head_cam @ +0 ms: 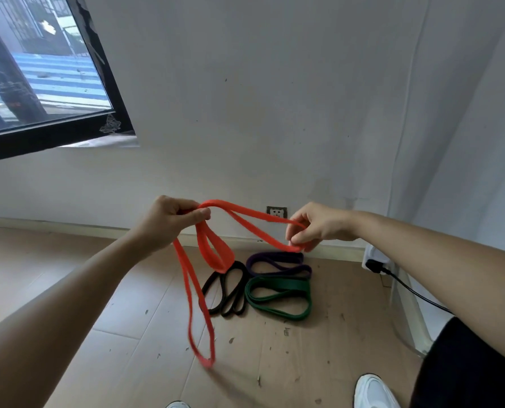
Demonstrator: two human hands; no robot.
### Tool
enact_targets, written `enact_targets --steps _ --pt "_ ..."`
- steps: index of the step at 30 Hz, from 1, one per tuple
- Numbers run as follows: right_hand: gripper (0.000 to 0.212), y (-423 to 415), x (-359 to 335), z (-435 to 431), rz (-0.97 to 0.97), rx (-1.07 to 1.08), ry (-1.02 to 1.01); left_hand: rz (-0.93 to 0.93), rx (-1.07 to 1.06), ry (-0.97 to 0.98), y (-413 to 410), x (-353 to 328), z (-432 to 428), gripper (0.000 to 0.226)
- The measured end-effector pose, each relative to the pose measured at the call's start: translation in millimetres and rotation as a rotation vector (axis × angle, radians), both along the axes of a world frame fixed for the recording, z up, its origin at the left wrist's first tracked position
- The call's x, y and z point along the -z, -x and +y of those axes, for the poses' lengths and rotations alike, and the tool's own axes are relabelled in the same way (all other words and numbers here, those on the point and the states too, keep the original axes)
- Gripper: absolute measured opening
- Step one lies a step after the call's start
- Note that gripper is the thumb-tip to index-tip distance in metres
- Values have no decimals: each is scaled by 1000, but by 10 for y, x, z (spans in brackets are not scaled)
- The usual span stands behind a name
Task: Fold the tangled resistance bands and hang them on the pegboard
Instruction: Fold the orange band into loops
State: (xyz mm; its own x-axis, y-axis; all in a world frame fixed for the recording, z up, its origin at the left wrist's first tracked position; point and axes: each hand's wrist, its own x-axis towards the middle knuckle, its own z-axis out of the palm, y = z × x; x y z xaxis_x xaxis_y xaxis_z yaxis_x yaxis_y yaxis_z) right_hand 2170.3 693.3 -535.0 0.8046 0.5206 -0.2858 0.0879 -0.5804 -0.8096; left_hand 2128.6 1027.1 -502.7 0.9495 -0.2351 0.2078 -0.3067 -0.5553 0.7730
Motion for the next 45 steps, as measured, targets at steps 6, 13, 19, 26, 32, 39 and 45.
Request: enact_targets --steps 6,13,19,26,32,39,45 --pt "23 -44 -86 -97 23 315 -381 71 -70 -35 -1 74 93 23" --pt "28 -57 -184 -12 58 443 -695 142 -116 -48 -37 155 164 15" --pt "27 -9 -274 -12 208 280 -697 163 -102 -105 -51 210 216 15" --pt "21 6 -331 -76 371 212 -750 167 -54 -195 -44 236 245 14" --pt "15 -53 -93 -134 51 204 -250 112 -26 -151 -21 168 154 13" --pt "55 87 -64 187 -172 -55 131 64 91 -162 -1 63 -149 22" --pt "46 287 -282 686 -238 -66 -180 40 128 -186 -10 7 -392 32"
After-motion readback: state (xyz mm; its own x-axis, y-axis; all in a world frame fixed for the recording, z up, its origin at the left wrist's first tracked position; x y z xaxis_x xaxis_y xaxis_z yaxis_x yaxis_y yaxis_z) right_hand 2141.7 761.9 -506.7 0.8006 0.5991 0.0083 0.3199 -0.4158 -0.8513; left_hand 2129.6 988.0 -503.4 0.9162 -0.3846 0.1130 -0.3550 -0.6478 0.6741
